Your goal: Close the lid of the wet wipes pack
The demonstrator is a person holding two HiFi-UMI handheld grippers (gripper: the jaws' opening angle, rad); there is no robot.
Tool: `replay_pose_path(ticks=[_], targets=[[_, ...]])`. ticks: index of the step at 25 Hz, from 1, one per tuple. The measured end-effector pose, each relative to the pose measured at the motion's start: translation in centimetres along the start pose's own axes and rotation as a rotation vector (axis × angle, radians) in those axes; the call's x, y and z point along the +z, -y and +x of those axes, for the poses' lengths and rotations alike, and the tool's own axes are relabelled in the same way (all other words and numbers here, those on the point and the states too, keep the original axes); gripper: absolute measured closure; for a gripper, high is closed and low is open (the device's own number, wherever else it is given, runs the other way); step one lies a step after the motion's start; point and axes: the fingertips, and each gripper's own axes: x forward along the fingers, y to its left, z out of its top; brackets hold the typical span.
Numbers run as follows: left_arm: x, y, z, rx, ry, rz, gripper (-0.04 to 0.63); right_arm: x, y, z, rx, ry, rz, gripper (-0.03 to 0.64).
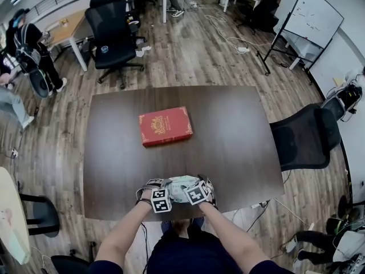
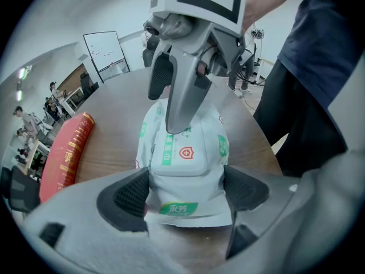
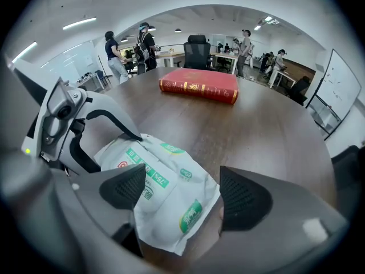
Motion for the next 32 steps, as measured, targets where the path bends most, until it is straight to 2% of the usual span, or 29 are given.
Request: replay_pose_path(ticks=[8, 13, 27, 29, 32], targets=[[0.1, 0.1, 0.3, 0.014, -0.031, -0.006, 0.190, 0.1, 0.2, -0.3, -0.022, 0.026, -0.011, 0.195], [0.0, 0.4, 0.1, 0.023, -0.048, -0.003, 0.190, -0.6, -0.2, -1.4, -0.014, 0.058, 0.025, 0.193], [0.0, 0.5, 0.1, 0.042, -0.064, -0.007, 0.186, -1.7, 0.5, -7.7, 0.005, 0.203, 0.076, 0.183], [0.1, 0.3, -0.3, 0.069, -0.056, -0.033, 0.164, -2.1, 0.5, -8.5, 0.007, 0.216, 0.093, 0.183], [0.8, 0.2, -1.8, 0.109, 0.006, -0.122, 0.140, -2.7, 0.3, -9.8, 0.009, 0.238, 0.114, 0.183]])
